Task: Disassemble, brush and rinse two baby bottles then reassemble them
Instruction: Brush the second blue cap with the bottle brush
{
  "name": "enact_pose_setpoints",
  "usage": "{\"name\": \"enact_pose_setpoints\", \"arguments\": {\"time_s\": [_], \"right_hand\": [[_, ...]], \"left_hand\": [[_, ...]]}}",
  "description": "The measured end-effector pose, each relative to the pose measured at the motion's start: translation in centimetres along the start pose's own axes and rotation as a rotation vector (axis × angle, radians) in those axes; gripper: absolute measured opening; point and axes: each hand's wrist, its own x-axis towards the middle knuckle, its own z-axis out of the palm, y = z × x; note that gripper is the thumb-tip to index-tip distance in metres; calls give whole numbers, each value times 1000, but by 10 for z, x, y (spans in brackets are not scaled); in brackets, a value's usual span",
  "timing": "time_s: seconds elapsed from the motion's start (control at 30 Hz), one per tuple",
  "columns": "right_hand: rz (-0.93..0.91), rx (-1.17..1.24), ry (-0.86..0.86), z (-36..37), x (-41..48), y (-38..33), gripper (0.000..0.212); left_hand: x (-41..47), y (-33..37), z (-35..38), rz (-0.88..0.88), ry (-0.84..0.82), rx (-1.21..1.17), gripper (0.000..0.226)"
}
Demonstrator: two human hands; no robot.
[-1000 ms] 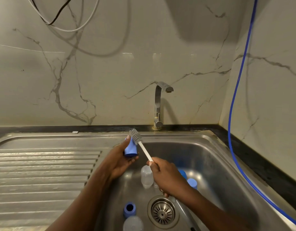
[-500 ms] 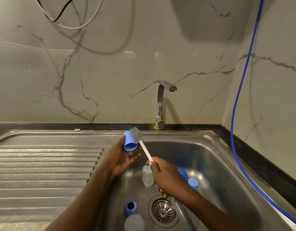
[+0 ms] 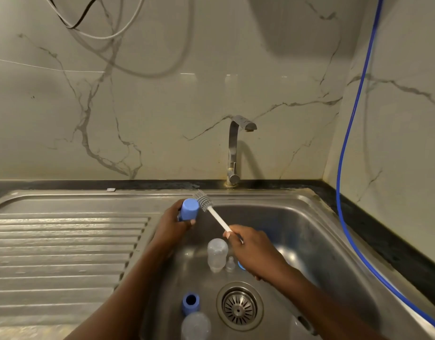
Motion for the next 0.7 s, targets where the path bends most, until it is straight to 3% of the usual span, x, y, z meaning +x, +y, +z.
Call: {"name": "enact_pose_setpoints", "arguments": {"time_s": [0.23, 0.43, 0.7], "right_hand": [[-144, -134, 35, 13, -9, -13, 23], [-65, -89, 50, 7, 0, -4, 23], [-150, -79, 29, 17, -9, -10, 23]], "left_hand": [[-1, -4, -8, 60, 100, -31, 43], [-1, 3, 7, 195, 31, 158, 51], [0, -6, -4, 140, 103, 35, 42]]}}
